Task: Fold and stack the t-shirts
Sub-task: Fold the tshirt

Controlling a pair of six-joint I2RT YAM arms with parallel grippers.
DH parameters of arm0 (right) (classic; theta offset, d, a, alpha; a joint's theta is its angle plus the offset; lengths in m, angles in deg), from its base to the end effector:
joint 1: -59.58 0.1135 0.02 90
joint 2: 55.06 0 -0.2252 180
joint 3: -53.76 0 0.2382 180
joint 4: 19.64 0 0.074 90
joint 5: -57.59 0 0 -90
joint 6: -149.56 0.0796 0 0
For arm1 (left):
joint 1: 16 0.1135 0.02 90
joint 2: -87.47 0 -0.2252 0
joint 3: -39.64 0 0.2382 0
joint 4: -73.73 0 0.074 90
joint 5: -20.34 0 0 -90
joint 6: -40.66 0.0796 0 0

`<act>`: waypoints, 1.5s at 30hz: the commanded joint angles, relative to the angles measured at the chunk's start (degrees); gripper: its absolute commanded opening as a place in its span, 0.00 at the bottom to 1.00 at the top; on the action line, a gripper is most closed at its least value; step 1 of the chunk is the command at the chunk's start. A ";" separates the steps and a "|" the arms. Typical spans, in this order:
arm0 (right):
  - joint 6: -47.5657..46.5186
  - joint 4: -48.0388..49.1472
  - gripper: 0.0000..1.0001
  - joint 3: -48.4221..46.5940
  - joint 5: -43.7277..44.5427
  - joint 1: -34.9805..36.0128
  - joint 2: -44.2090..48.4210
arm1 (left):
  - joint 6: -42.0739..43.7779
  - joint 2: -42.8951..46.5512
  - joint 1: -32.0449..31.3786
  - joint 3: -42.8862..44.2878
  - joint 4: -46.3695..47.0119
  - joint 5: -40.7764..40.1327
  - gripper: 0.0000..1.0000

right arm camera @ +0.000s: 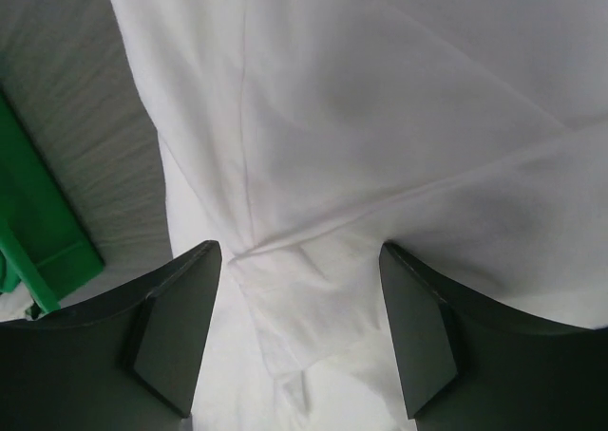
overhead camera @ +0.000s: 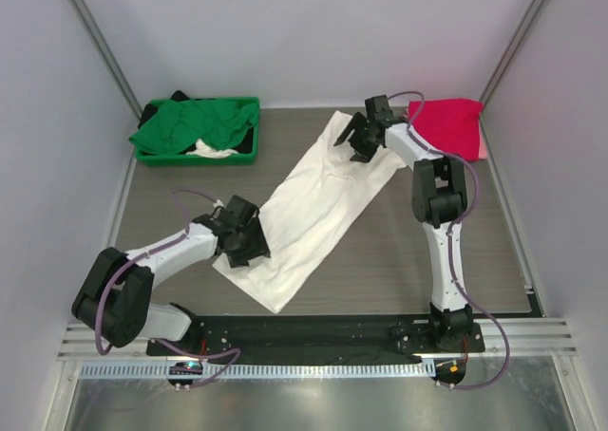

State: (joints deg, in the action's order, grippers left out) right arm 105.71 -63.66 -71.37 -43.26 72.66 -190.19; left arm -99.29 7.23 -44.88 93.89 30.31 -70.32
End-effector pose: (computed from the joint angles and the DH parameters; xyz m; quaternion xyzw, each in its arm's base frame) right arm 0.4871 0.1286 0.1079 0.2415 0.9160 0.2301 0.2229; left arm 0.2193 -0.1199 0.0873 -0.1809 0.9671 -0.1091 0.1417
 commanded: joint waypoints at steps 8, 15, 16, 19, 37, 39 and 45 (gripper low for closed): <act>-2.03 6.54 0.74 -19.01 -2.15 4.41 -19.20 | -23.69 -4.73 -21.64 -5.13 13.53 11.83 0.64; -5.01 13.35 0.76 -18.03 -4.18 5.20 -20.70 | -23.08 -17.48 -27.54 6.21 13.46 11.74 0.61; -6.06 13.35 0.76 -19.09 -4.09 5.11 -20.79 | -22.91 -17.49 -27.72 7.44 13.20 11.48 0.62; -6.95 13.52 0.77 -19.10 -4.09 5.20 -20.26 | -21.68 -15.91 -28.07 9.81 7.77 8.94 0.66; -11.97 -0.79 0.87 13.68 3.80 6.51 23.47 | -18.07 11.24 -31.06 14.49 -16.60 -11.80 0.85; -10.30 -2.12 0.87 23.13 6.79 7.48 33.67 | -17.90 12.48 -31.06 13.17 -16.34 -12.60 0.83; -3.71 -5.37 0.81 53.65 12.43 13.89 56.95 | -17.90 16.17 -30.79 7.55 -14.06 -14.19 0.79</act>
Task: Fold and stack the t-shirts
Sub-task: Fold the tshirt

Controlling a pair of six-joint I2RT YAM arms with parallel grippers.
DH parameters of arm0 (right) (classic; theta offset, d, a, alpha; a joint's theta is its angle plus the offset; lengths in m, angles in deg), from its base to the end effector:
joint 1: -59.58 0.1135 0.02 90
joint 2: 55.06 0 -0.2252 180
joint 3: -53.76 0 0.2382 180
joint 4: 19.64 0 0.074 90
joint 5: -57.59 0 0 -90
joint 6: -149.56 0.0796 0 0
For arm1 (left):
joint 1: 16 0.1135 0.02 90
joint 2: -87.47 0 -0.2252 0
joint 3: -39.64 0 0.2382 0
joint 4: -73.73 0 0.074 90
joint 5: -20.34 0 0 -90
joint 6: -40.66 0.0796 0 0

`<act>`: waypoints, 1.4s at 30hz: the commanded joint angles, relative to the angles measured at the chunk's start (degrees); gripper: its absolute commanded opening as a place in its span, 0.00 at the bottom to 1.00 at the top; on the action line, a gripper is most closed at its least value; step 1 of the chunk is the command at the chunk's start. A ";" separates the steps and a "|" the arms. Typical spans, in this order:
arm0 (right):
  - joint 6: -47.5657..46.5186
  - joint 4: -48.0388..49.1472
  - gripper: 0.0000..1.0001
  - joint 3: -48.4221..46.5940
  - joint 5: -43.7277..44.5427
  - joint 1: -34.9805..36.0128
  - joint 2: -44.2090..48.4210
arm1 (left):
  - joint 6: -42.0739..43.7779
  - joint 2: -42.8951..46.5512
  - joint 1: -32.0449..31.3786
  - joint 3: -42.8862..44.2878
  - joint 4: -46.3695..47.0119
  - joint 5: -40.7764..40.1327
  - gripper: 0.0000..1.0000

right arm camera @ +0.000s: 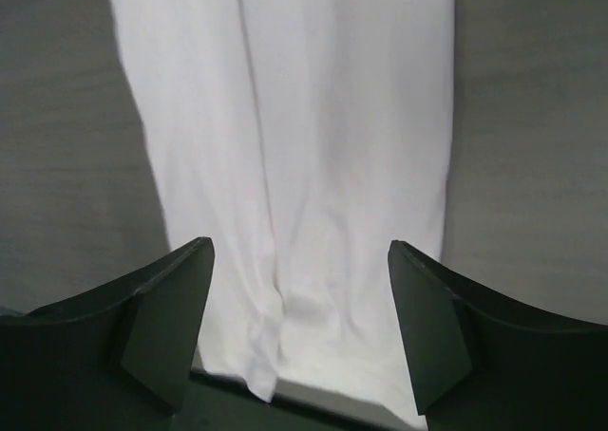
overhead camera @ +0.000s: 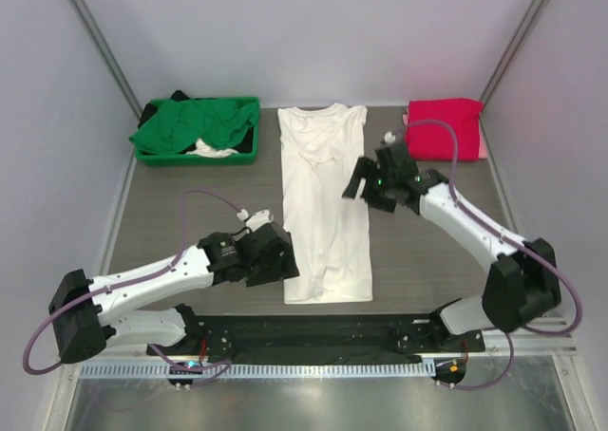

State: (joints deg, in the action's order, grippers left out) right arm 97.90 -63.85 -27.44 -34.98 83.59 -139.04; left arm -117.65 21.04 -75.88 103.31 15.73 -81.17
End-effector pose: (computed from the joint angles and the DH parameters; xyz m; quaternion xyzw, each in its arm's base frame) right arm 0.3082 0.1412 0.2136 0.1079 0.9239 0.2076 0.3028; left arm 0.1352 -0.2015 0.1758 -0.0960 0.9583 -0.1835 0.1970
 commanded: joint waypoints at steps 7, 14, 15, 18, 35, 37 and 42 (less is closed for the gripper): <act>14.37 -6.23 0.69 29.33 4.06 12.46 23.49 | -2.00 7.54 0.29 -10.92 5.88 -2.91 0.75; 18.08 -2.64 0.57 38.38 3.36 15.89 25.72 | -4.11 9.13 0.20 -16.64 11.60 -1.15 0.72; 18.51 -2.11 0.57 39.01 3.27 16.15 25.63 | -4.28 8.96 0.29 -17.00 12.04 -0.80 0.72; 18.96 -1.84 0.54 40.06 3.53 17.21 25.80 | -4.90 8.43 0.29 -18.05 13.01 -0.18 0.71; 22.38 -0.51 0.26 45.78 1.25 20.02 29.66 | -8.59 6.76 0.11 -25.17 21.44 3.59 0.65; 22.30 -1.83 0.33 45.60 1.16 20.11 30.28 | -8.77 6.58 0.11 -25.79 22.23 3.77 0.64; 22.30 -5.44 0.38 45.34 1.78 20.29 34.05 | -9.03 5.62 0.11 -25.88 22.59 3.07 0.62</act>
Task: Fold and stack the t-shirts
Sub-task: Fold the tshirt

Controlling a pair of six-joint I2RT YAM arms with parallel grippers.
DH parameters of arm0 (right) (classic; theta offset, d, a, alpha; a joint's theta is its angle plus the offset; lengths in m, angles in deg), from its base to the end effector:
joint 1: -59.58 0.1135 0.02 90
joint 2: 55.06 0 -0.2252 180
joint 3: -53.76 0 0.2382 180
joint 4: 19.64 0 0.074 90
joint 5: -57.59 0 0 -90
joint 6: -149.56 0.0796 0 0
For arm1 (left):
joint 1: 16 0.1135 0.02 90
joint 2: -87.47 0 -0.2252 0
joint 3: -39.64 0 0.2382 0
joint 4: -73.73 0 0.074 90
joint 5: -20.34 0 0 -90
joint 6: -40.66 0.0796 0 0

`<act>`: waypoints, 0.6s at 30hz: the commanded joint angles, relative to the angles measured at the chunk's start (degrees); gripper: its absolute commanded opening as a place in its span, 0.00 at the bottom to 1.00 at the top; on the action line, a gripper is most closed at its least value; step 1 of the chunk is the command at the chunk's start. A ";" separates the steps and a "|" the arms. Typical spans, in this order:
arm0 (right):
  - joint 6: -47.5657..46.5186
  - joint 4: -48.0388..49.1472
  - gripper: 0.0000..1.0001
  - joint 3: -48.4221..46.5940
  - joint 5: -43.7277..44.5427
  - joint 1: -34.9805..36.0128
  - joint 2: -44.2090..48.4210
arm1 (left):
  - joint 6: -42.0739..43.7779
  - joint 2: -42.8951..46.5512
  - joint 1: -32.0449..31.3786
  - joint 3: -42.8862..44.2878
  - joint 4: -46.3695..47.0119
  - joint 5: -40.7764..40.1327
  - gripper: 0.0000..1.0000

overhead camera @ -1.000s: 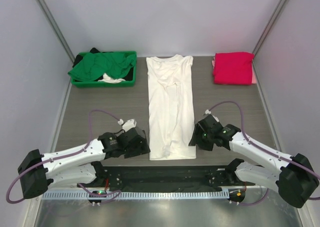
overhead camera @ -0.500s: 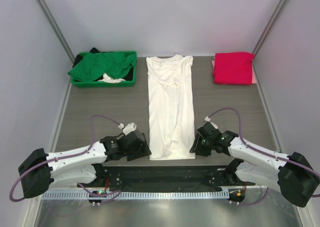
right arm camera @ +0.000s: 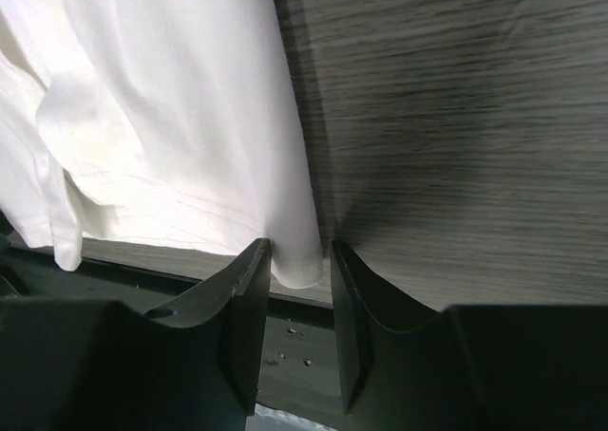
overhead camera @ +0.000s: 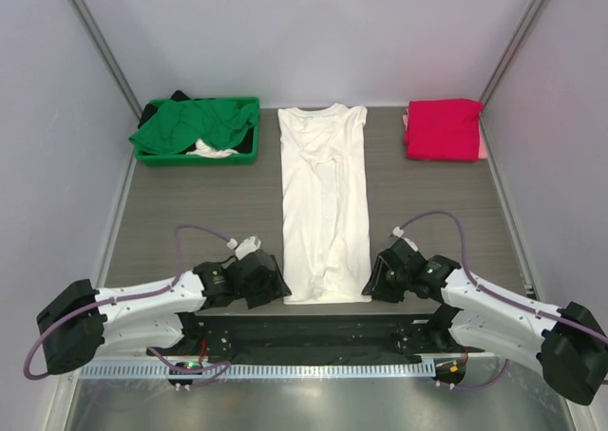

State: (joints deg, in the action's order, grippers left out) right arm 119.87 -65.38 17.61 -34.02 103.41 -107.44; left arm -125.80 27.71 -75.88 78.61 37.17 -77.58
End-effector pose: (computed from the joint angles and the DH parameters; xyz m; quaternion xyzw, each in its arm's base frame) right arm 0.1308 0.1286 0.0897 0.1357 0.9606 0.1994 0.1381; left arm 0.1157 -0.1776 0.0948 -0.1572 0.9446 -0.2357 0.1658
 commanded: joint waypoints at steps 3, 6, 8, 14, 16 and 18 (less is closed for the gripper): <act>0.94 -4.53 0.38 1.17 0.47 0.55 3.95 | -1.05 -1.84 0.11 -1.27 1.59 -0.78 0.60; 1.12 -4.62 0.39 1.96 0.55 0.55 4.83 | -1.23 -2.89 0.11 -1.27 2.64 -0.60 0.59; 1.21 -4.35 0.39 2.31 0.81 0.55 4.74 | -1.23 -3.51 0.11 -1.09 2.90 -0.60 0.58; 1.12 -1.19 0.39 2.67 0.90 0.55 2.29 | -1.23 -4.92 0.11 -1.09 3.61 -0.60 0.56; 0.95 -0.14 0.38 2.67 0.82 0.55 1.50 | -1.23 -5.27 0.02 -1.09 3.87 -0.60 0.54; 0.77 0.31 0.35 2.58 0.82 0.55 0.62 | -1.23 -5.71 0.11 -1.18 3.87 -0.60 0.50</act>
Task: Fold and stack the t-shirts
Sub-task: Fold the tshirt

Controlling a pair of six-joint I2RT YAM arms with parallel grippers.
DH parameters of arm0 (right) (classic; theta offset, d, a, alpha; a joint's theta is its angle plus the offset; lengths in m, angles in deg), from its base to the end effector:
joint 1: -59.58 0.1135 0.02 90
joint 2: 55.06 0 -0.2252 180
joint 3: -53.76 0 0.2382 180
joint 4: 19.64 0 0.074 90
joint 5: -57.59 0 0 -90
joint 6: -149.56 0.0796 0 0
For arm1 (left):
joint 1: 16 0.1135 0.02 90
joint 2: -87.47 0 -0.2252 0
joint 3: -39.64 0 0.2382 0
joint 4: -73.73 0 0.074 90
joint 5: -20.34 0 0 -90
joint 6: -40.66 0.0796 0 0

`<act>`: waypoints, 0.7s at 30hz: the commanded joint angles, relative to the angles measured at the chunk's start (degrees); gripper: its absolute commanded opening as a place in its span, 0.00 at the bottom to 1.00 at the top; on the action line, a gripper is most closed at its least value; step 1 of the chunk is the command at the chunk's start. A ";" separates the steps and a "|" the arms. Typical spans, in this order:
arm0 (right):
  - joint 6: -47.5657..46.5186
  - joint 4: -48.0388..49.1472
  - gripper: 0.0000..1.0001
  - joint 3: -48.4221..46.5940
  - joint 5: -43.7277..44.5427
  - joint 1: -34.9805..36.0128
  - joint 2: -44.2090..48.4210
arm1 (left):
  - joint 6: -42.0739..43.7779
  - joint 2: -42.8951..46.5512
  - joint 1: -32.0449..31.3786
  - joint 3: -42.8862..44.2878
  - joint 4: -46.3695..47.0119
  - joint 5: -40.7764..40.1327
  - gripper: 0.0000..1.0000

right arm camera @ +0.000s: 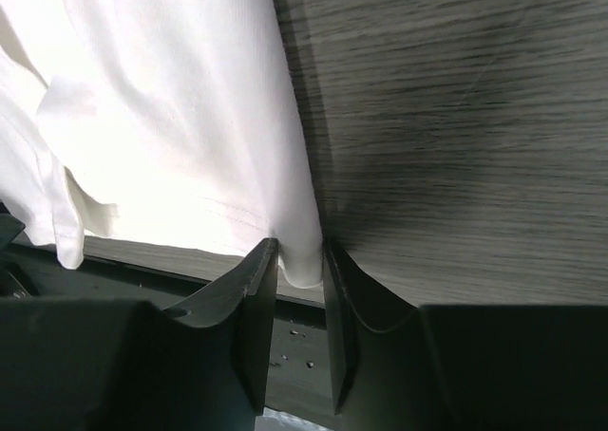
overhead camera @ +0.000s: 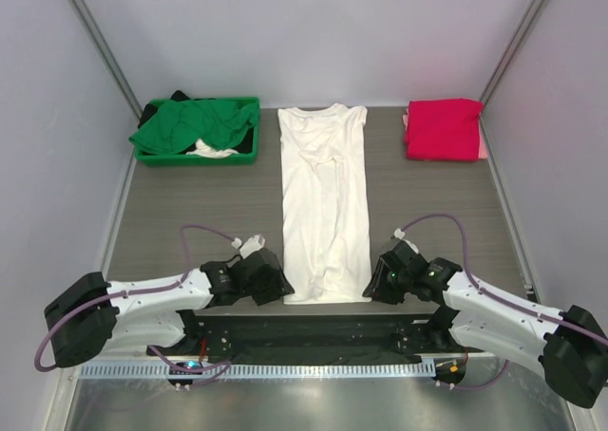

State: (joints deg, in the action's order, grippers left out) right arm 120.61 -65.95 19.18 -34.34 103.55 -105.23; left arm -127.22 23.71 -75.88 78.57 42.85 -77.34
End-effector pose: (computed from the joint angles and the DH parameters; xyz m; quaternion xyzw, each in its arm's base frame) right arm 0.1259 0.1252 0.0870 0.1400 0.9598 0.2025 0.1348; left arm 0.1210 -0.1873 0.0892 -0.1686 0.9386 -0.2513 0.1657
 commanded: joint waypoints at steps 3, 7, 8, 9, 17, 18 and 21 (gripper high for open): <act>-0.32 1.05 0.27 1.00 1.23 0.42 -1.95 | 0.10 -2.24 0.11 -1.05 -1.46 -0.84 0.42; -0.41 1.14 0.15 1.27 1.23 0.42 -1.86 | 0.10 -2.94 0.11 -1.05 -0.85 -0.75 0.31; -0.33 1.23 0.12 1.27 1.23 0.42 -1.86 | 0.10 -2.94 0.11 -1.05 -0.67 -0.67 0.25; -0.32 1.14 0.10 1.35 1.23 0.42 -1.86 | 0.10 -3.38 0.11 -1.05 -0.32 -0.67 0.23; -0.85 -0.26 0.01 0.30 -0.08 0.42 0.07 | -0.33 -3.56 -0.59 0.27 -0.93 0.30 0.00; -0.68 -1.05 0.01 0.04 -0.26 0.51 0.68 | -0.77 -2.95 -1.03 0.97 -2.59 0.30 0.00; 0.02 -5.18 0.01 -1.72 -0.18 1.03 4.37 | -2.87 -0.31 -4.01 3.60 -8.55 -1.45 0.00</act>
State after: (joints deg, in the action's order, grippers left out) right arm 120.55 -66.54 19.55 -34.58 103.85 -104.09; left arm -128.29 21.32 -77.52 79.33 41.98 -77.52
